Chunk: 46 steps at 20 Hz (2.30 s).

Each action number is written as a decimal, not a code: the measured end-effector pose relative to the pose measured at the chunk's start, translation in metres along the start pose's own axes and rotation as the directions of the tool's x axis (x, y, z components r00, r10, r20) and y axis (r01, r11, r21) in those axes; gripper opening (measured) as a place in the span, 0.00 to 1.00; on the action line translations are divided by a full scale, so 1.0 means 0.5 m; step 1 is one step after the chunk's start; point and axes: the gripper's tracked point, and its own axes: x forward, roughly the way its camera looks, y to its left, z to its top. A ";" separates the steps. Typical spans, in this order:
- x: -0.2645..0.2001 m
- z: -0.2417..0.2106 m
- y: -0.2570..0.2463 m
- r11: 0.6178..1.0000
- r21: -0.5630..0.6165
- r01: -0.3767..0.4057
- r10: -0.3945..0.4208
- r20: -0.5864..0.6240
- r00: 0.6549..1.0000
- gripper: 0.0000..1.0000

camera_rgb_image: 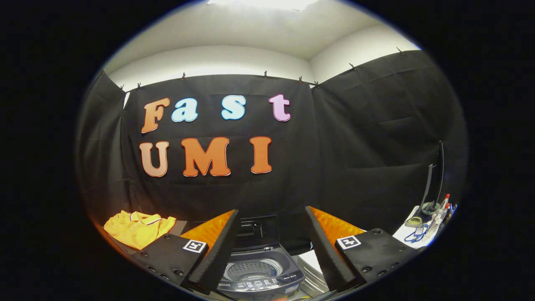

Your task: Put the clothes into the washing machine and then close the washing machine lid.

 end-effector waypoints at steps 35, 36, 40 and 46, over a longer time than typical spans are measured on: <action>0.131 -0.290 1.046 0.793 0.260 -0.551 0.609 -0.340 0.717 0.99; 0.132 -0.313 1.056 0.800 0.260 -0.540 0.599 -0.361 0.714 0.98; 0.147 -0.376 1.061 0.852 0.223 -0.473 0.520 -0.459 0.720 0.99; 0.133 -0.486 1.060 0.899 0.115 -0.423 0.395 -0.629 0.669 0.99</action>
